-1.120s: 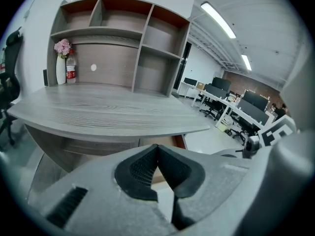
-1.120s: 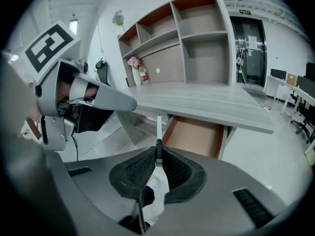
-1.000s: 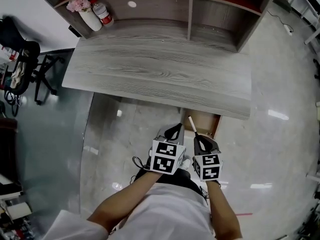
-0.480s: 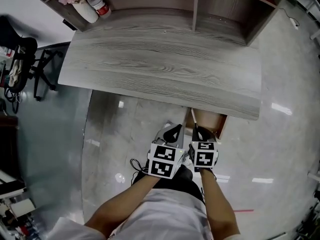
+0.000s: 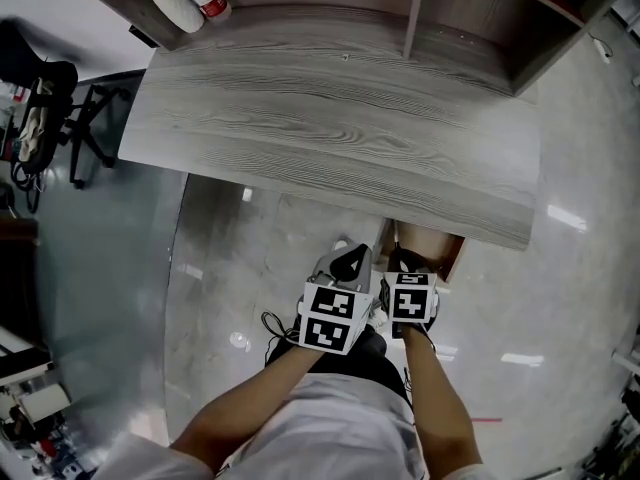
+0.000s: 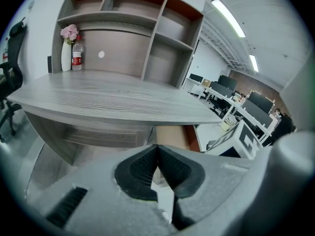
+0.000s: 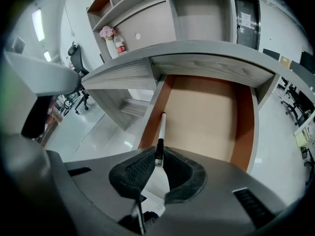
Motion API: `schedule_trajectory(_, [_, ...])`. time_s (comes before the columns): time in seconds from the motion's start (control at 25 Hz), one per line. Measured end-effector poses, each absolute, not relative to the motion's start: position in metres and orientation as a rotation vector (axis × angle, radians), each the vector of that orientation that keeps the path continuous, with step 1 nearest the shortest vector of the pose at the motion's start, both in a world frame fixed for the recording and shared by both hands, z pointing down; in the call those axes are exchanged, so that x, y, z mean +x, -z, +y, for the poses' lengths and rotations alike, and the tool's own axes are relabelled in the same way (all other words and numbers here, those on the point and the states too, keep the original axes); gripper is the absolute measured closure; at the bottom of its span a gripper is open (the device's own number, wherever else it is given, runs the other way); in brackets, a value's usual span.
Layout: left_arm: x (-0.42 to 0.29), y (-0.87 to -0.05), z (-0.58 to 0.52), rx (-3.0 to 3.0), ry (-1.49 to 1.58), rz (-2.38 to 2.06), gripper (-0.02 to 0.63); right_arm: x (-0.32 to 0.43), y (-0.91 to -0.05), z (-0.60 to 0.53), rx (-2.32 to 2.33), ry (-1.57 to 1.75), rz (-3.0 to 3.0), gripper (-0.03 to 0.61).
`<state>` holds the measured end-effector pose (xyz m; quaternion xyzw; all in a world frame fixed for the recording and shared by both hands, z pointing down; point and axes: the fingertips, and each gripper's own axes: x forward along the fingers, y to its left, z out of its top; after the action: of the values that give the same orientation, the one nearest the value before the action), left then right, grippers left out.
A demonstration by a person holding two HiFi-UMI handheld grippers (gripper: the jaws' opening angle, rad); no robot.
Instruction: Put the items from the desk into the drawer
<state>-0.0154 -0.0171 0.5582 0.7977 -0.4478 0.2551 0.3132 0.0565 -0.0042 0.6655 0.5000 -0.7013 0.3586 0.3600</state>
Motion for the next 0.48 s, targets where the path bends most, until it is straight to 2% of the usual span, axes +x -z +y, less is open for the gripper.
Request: schedule_trajectory(0.48, [-0.0139,-0.5568,-0.0177,2.112,-0.678,-1.162,0.612,0.0504,-0.6681,0.0036,1.244,-0.941,-1.819,0.535])
